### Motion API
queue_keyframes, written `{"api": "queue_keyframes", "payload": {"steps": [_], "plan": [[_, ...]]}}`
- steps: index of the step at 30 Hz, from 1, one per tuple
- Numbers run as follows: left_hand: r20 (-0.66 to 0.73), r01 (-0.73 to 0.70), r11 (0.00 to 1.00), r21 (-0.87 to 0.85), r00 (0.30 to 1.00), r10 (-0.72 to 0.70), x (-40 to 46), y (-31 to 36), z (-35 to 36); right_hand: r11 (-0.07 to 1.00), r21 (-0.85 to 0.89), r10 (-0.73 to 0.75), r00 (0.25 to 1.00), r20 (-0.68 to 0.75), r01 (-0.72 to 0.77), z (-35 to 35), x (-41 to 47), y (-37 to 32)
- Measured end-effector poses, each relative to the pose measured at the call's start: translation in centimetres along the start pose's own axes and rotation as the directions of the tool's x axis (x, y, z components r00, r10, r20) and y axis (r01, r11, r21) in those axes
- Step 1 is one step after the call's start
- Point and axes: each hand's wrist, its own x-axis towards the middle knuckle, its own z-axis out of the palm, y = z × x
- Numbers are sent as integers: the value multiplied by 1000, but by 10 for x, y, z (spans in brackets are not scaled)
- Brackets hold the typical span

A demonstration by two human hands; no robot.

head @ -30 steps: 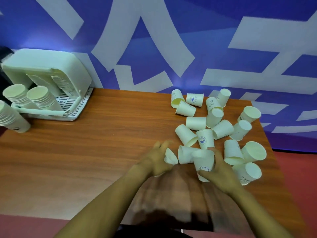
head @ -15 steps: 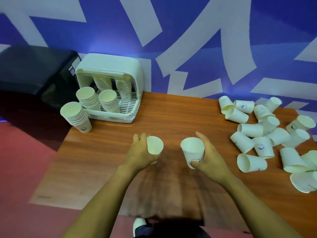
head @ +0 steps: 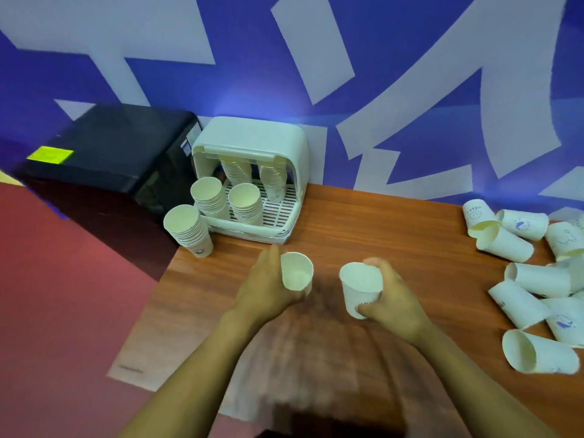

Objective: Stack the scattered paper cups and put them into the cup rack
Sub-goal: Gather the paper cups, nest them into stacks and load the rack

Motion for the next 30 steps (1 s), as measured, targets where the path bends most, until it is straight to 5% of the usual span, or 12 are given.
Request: {"api": "queue_keyframes", "payload": {"steps": [7, 21, 30], "plan": [[68, -2, 999, 46, 998, -1, 14, -28, -25, 998, -18, 69, 992, 107, -68, 18, 20, -22], [-102, -85, 994, 66, 991, 92, 102, -82, -171, 997, -36, -68, 996, -56, 66, 77, 128, -172], [-143, -139, 988, 67, 979, 148, 159, -107, -199, 995, 13, -92, 968, -234, 97, 116, 174, -208]]}}
